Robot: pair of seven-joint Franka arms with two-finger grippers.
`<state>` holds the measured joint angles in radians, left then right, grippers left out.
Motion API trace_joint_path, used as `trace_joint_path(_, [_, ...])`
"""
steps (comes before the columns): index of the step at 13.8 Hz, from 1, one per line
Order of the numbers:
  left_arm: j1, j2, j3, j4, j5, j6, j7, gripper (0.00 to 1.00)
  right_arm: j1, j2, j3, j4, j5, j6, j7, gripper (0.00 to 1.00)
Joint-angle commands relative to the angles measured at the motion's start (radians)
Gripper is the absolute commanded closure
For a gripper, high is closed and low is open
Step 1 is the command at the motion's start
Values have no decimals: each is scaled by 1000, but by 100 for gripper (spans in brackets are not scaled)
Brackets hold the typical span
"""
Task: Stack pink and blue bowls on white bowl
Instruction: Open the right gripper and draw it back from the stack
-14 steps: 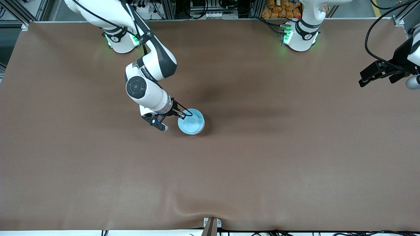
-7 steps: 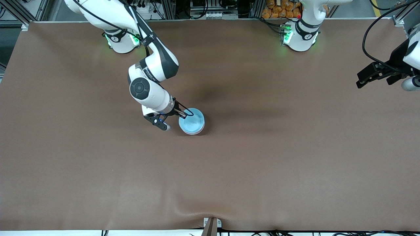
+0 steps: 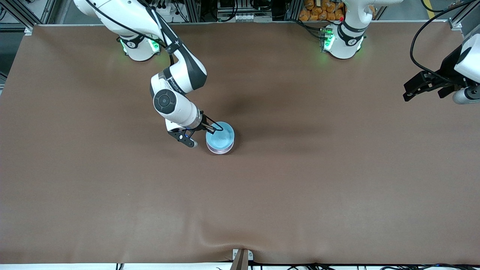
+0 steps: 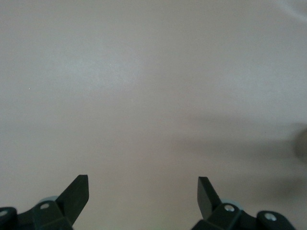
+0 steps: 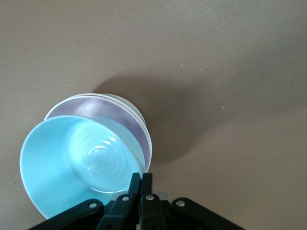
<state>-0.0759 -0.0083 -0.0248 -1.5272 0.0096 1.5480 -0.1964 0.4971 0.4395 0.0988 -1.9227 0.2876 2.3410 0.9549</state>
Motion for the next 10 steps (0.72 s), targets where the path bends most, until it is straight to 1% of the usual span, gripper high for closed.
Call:
trace_joint_path(1, [8, -7, -1, -8, -14, -5, 12, 0, 12, 10, -11, 4, -5, 9, 13, 100])
trace_joint_path(3, [8, -7, -1, -7, -14, -5, 9, 0, 12, 12, -11, 7, -10, 12, 13, 100])
trace_joint_path(5, [8, -7, -1, -5, -14, -5, 11, 0, 14, 31, -11, 7, -11, 61, 13, 100])
trace_joint_path(10, [8, -12, -1, -10, -13, -11, 12, 0, 3, 35, -11, 7, -11, 63, 13, 100])
